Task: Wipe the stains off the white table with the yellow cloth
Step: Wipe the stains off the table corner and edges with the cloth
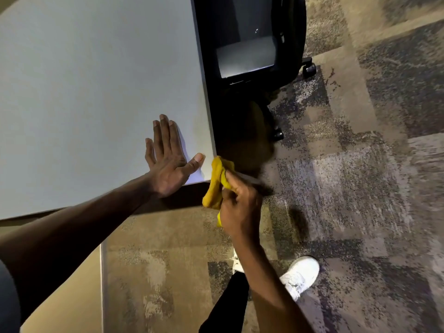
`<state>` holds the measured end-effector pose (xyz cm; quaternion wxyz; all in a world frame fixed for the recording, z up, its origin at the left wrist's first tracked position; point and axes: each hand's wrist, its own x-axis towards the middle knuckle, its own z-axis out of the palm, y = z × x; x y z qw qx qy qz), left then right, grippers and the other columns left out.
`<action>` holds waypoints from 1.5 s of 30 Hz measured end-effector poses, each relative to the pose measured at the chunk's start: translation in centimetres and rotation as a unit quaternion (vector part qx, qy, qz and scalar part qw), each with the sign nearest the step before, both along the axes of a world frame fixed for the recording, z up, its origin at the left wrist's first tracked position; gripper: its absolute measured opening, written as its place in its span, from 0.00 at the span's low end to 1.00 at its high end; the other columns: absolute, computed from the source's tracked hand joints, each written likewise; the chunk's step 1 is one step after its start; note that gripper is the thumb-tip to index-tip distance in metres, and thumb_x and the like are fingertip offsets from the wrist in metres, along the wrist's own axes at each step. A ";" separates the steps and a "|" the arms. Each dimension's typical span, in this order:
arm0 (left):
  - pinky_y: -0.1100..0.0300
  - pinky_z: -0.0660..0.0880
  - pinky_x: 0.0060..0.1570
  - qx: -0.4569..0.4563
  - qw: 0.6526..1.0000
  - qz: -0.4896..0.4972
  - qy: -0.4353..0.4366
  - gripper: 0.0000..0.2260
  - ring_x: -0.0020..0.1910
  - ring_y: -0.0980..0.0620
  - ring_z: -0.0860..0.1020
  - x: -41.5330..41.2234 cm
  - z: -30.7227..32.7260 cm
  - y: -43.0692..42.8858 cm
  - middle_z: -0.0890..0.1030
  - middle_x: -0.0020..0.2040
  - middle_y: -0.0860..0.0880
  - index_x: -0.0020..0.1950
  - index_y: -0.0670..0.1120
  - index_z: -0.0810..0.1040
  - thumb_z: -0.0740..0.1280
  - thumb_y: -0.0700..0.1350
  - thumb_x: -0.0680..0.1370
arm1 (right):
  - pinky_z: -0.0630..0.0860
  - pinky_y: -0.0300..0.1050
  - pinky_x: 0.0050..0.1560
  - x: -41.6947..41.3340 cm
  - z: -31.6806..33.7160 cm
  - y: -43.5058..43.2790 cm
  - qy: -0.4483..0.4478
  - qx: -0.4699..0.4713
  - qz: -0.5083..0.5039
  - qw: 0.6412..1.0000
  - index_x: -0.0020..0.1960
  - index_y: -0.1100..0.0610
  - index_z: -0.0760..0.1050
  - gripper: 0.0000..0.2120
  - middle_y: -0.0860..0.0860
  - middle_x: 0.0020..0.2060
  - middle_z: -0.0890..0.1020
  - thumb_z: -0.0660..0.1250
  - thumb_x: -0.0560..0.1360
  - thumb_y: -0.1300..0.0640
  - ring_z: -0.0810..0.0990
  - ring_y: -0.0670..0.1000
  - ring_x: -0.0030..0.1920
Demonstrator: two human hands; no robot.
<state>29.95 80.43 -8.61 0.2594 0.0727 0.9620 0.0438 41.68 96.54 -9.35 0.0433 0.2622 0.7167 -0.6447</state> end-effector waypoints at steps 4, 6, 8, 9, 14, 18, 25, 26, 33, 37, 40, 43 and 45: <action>0.39 0.27 0.81 -0.001 1.000 -0.003 -0.004 0.52 0.83 0.46 0.23 -0.1 0.0 -0.2 0.23 0.84 0.46 0.84 0.44 0.26 0.42 0.77 0.75 | 0.83 0.42 0.59 -2.2 -0.9 -0.3 -0.017 -0.078 -0.012 0.997 0.70 0.54 0.81 0.19 0.56 0.62 0.86 0.63 0.83 0.67 0.85 0.57 0.61; 0.39 0.27 0.81 0.005 1.000 -0.004 -0.011 0.52 0.82 0.47 0.22 -0.2 0.1 -0.2 0.21 0.83 0.47 0.83 0.44 0.25 0.42 0.77 0.75 | 0.80 0.29 0.45 -5.1 -1.5 0.1 0.005 -0.048 0.002 0.999 0.68 0.53 0.82 0.17 0.54 0.59 0.88 0.64 0.83 0.64 0.86 0.54 0.56; 0.39 0.27 0.81 0.004 1.000 -0.006 -0.012 0.53 0.82 0.46 0.21 -0.1 0.1 -0.1 0.21 0.83 0.46 0.83 0.43 0.25 0.42 0.78 0.75 | 0.76 0.24 0.42 -8.1 -1.8 0.6 0.026 -0.037 -0.002 0.999 0.67 0.55 0.83 0.14 0.53 0.58 0.88 0.66 0.84 0.61 0.85 0.51 0.53; 0.39 0.27 0.81 0.004 1.000 -0.006 -0.013 0.53 0.82 0.45 0.21 -0.1 0.2 -0.1 0.21 0.83 0.45 0.83 0.43 0.25 0.42 0.78 0.75 | 0.81 0.31 0.48 -9.5 -1.8 0.6 0.043 -0.036 -0.001 0.998 0.67 0.57 0.82 0.13 0.54 0.58 0.88 0.67 0.84 0.61 0.86 0.51 0.54; 0.39 0.26 0.81 0.003 1.000 -0.004 -0.019 0.53 0.82 0.45 0.21 -0.1 0.5 0.2 0.21 0.82 0.45 0.83 0.43 0.24 0.42 0.77 0.74 | 0.83 0.53 0.65 -11.3 -1.6 0.4 0.075 0.005 0.018 0.997 0.69 0.59 0.81 0.17 0.56 0.62 0.86 0.64 0.83 0.67 0.85 0.55 0.63; 0.39 0.27 0.81 0.004 1.000 -0.010 -0.019 0.52 0.82 0.45 0.21 0.1 0.4 0.1 0.21 0.82 0.45 0.82 0.43 0.24 0.42 0.77 0.75 | 0.81 0.47 0.60 -5.1 -2.1 0.3 0.021 0.043 0.033 0.998 0.70 0.51 0.81 0.20 0.54 0.63 0.85 0.63 0.82 0.65 0.83 0.55 0.62; 0.40 0.27 0.81 -0.002 1.000 -0.012 -0.002 0.51 0.82 0.46 0.22 -0.2 -0.1 -0.3 0.21 0.83 0.46 0.83 0.45 0.25 0.41 0.78 0.75 | 0.77 0.45 0.69 -1.9 -0.8 0.5 0.028 0.044 0.014 0.999 0.72 0.53 0.80 0.20 0.52 0.67 0.83 0.65 0.82 0.66 0.79 0.50 0.68; 0.41 0.27 0.81 0.001 1.000 -0.010 -0.002 0.51 0.82 0.47 0.21 -0.1 -0.2 -0.4 0.21 0.83 0.47 0.83 0.45 0.25 0.41 0.78 0.75 | 0.77 0.44 0.68 -3.2 -0.7 0.6 0.036 0.052 0.024 0.998 0.72 0.51 0.79 0.21 0.52 0.67 0.83 0.65 0.82 0.65 0.79 0.50 0.68; 0.40 0.26 0.80 0.001 1.000 -0.009 -0.012 0.52 0.81 0.48 0.19 -0.2 -0.4 -0.5 0.19 0.82 0.48 0.83 0.44 0.24 0.42 0.78 0.76 | 0.80 0.53 0.68 -10.6 -0.6 1.0 0.067 0.059 0.057 0.994 0.74 0.54 0.77 0.21 0.54 0.69 0.82 0.62 0.83 0.67 0.80 0.57 0.68; 0.41 0.25 0.80 0.014 1.000 -0.009 -0.020 0.56 0.80 0.49 0.19 -0.3 -0.3 -0.4 0.19 0.81 0.49 0.83 0.44 0.23 0.38 0.83 0.72 | 0.80 0.49 0.63 -5.9 -0.6 0.6 0.040 0.075 0.055 0.995 0.73 0.49 0.78 0.24 0.52 0.66 0.84 0.62 0.82 0.66 0.81 0.55 0.65; 0.39 0.26 0.80 0.013 1.000 -0.010 -0.022 0.55 0.81 0.47 0.20 -0.2 0.0 -0.3 0.19 0.82 0.47 0.82 0.44 0.23 0.39 0.83 0.73 | 0.79 0.47 0.66 -1.7 -0.1 0.4 0.012 0.042 0.025 0.999 0.71 0.48 0.80 0.22 0.52 0.66 0.83 0.65 0.81 0.65 0.81 0.52 0.67; 0.38 0.26 0.81 0.012 1.000 -0.012 -0.026 0.53 0.81 0.46 0.19 -0.1 0.4 0.1 0.19 0.81 0.47 0.82 0.43 0.23 0.42 0.78 0.75 | 0.78 0.45 0.71 -1.4 -0.1 0.4 0.003 0.026 0.018 0.999 0.70 0.51 0.81 0.22 0.52 0.66 0.83 0.66 0.80 0.68 0.80 0.50 0.68; 0.38 0.26 0.81 0.013 0.999 -0.013 -0.032 0.52 0.80 0.46 0.19 -0.2 0.6 0.1 0.18 0.81 0.47 0.82 0.43 0.22 0.42 0.77 0.75 | 0.76 0.30 0.64 -3.6 0.1 0.6 0.025 0.049 0.017 0.998 0.69 0.53 0.82 0.21 0.54 0.65 0.85 0.67 0.79 0.68 0.82 0.49 0.64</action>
